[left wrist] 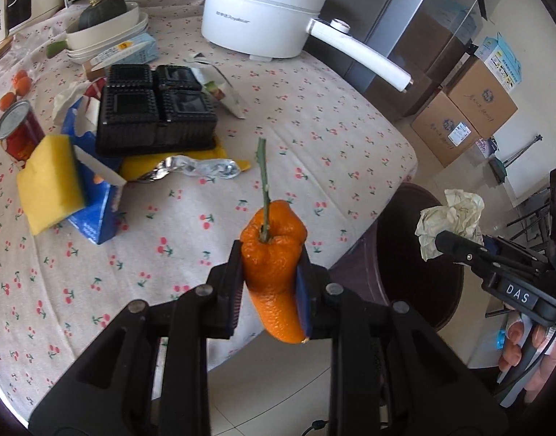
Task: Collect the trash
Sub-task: 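Carry both items over the brown bin and open both tools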
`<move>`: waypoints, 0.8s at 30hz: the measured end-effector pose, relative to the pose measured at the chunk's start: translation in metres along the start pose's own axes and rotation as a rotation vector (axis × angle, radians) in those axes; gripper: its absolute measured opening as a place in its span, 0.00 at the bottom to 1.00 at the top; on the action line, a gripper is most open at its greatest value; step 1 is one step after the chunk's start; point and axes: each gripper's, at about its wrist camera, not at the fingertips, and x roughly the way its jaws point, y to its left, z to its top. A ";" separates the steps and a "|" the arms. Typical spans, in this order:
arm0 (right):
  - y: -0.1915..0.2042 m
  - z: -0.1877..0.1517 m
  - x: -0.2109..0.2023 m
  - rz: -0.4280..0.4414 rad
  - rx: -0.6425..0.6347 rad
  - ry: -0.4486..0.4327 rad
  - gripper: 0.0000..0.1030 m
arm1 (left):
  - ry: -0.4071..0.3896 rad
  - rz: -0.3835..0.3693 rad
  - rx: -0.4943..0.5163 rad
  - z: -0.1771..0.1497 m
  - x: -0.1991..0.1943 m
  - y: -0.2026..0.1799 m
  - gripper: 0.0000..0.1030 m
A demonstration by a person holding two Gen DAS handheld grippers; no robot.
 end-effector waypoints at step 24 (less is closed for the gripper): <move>-0.137 -0.055 -0.023 -0.135 0.163 0.012 0.37 | -0.079 -0.124 0.309 -0.025 0.065 -0.143 0.79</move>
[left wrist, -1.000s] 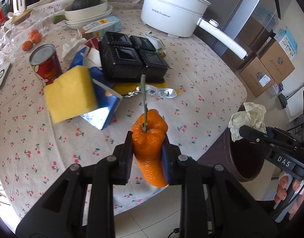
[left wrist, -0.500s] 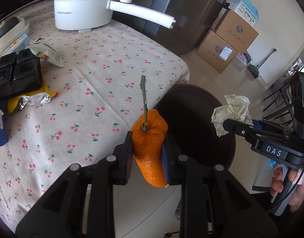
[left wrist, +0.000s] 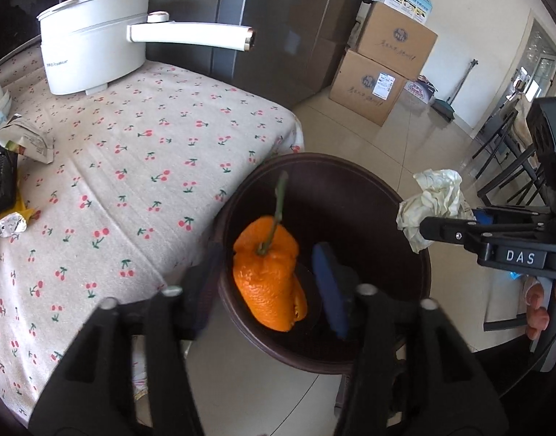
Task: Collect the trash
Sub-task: 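Carry both items over the brown bin and open both tools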
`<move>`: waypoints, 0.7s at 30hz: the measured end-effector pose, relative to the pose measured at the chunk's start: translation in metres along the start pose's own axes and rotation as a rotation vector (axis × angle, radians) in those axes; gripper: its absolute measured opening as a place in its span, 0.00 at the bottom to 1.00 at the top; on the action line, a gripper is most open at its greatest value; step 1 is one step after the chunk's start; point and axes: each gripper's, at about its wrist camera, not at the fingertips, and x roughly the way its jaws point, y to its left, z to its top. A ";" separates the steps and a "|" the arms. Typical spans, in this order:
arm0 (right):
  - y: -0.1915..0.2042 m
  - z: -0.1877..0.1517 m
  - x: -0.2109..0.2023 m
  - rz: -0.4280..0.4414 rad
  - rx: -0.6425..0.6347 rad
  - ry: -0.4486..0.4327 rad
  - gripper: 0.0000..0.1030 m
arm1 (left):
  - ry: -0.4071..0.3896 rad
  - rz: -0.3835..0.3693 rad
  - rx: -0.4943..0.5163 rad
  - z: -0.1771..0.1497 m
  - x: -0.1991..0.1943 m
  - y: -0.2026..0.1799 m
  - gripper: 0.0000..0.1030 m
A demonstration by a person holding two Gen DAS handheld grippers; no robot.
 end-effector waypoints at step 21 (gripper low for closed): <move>0.014 0.006 -0.003 -0.043 -0.016 -0.038 0.92 | -0.029 0.266 -0.026 -0.006 -0.046 0.042 0.98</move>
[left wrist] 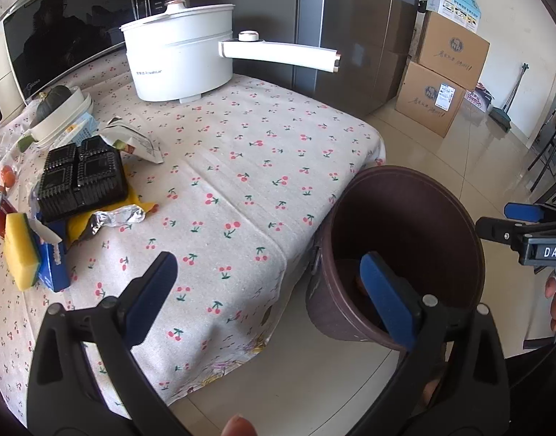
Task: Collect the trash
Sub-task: 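Carry both items over the brown bin and open both tools, then move the left tool to the yellow sponge and grasp it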
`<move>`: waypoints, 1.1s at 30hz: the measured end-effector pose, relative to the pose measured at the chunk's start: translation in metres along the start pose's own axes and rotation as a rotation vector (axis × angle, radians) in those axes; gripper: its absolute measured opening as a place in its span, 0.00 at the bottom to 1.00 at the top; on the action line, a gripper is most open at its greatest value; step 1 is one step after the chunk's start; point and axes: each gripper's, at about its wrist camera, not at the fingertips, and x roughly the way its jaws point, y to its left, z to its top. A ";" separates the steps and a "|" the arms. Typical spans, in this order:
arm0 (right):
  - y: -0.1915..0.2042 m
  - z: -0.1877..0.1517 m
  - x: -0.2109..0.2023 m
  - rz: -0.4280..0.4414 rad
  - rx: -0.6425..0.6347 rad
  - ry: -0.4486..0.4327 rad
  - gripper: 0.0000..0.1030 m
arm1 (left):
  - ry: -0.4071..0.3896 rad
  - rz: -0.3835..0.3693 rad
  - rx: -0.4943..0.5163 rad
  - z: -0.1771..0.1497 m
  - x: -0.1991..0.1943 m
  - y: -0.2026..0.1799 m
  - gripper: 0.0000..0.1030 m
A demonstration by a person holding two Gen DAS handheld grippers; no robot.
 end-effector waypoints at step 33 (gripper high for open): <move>0.161 0.046 -0.027 0.106 -0.261 -0.140 0.93 | -0.016 0.267 -0.280 -0.005 -0.057 0.181 0.98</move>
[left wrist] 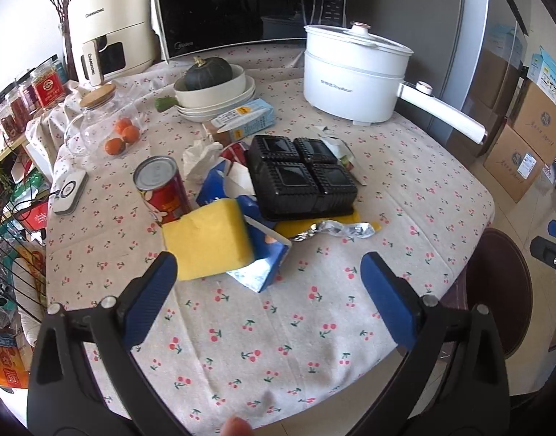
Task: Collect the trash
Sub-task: 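Move the left tool to the yellow sponge and grasp it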
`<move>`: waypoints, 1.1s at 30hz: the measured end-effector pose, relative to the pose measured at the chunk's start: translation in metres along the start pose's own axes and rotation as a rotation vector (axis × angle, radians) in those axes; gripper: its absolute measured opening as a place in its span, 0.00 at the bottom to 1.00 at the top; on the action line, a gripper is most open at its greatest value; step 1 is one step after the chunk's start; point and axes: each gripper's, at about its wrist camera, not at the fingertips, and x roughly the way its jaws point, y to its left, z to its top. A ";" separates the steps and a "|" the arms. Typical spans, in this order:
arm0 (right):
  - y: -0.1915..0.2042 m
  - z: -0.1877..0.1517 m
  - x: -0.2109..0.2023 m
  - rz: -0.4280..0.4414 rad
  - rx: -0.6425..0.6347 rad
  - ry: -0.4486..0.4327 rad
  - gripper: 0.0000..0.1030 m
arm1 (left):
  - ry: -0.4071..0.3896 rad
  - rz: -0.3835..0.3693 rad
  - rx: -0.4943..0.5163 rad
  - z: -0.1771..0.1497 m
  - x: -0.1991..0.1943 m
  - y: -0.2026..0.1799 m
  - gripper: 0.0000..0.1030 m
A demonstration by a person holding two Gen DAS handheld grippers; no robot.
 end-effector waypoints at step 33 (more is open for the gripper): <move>0.105 0.027 0.064 0.045 -0.117 0.072 0.93 | 0.140 -0.058 -0.205 0.002 0.060 0.077 0.83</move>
